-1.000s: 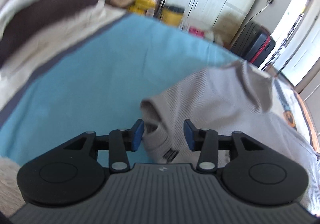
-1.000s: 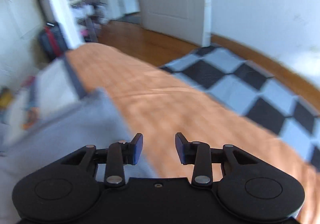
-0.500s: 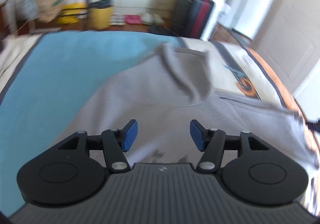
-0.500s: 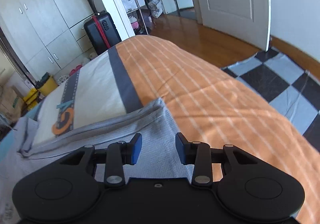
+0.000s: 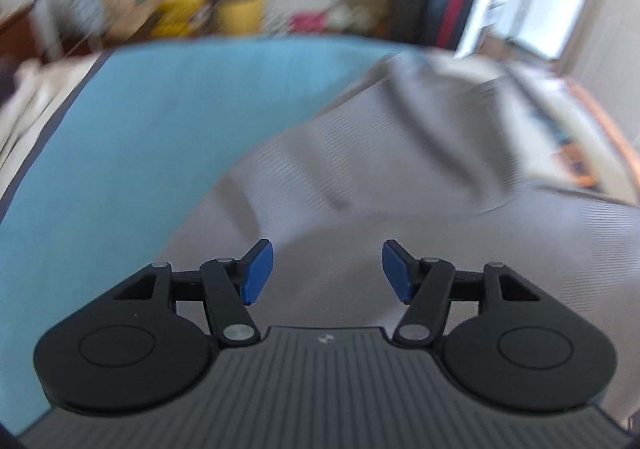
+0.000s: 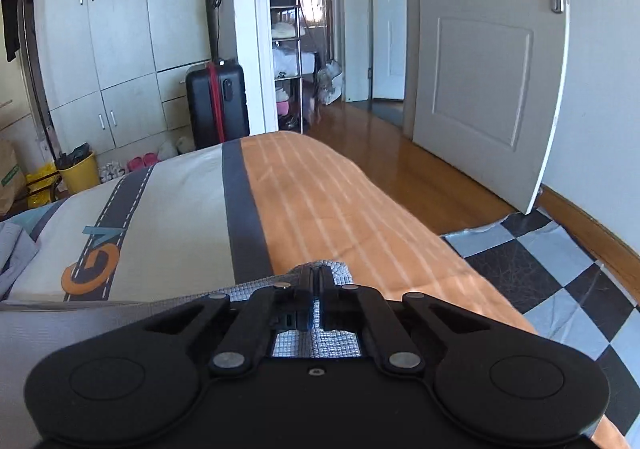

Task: Fold clothes

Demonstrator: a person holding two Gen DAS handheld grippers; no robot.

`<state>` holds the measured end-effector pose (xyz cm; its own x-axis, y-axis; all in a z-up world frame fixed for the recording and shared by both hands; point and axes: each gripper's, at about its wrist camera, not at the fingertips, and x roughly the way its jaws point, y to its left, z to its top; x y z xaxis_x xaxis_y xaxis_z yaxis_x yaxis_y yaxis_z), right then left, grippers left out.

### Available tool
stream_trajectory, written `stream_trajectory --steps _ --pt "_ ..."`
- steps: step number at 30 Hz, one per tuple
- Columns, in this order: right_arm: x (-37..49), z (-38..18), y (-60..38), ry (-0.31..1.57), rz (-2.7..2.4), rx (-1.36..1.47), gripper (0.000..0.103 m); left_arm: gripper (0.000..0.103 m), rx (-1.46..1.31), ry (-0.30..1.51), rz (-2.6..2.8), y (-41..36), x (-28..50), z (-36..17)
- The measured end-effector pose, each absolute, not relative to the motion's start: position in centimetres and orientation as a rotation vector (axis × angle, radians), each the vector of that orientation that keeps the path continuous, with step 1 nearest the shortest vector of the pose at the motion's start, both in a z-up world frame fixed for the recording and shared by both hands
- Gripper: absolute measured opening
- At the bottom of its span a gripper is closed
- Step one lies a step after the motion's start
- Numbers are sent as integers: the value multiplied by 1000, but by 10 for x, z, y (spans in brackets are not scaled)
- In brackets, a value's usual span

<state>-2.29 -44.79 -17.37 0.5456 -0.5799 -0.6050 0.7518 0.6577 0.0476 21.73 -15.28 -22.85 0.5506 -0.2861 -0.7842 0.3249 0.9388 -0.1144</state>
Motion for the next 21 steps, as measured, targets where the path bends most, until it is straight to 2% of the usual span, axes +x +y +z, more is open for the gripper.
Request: stream_trajectory --steps 4,6,7,8,11,13,15,16,21 --pt "-15 -199 -444 661 -860 249 8 60 -5 973 -272 -128 228 -238" --pt "-13 -194 -439 689 -892 200 31 60 -56 991 -262 -118 233 -235" --pt "-14 -186 -436 692 -921 189 35 60 -70 992 -257 -115 235 -234" --pt "-17 -179 -432 678 -952 186 45 60 -84 993 -251 -112 236 -232" --pt "-32 -161 -418 674 -985 224 82 61 -18 1077 -219 -104 238 -227" --pt "-41 -154 -406 687 -956 236 85 62 -71 1124 -287 -85 234 -221" --pt "-45 -151 -390 691 -887 215 85 73 -154 1101 -341 -64 230 -212" --pt "-43 -149 -386 692 -872 215 86 74 -195 1089 -368 -54 228 -207" --pt "-23 -139 -376 580 -661 509 86 75 -73 1022 -289 -57 258 -209"
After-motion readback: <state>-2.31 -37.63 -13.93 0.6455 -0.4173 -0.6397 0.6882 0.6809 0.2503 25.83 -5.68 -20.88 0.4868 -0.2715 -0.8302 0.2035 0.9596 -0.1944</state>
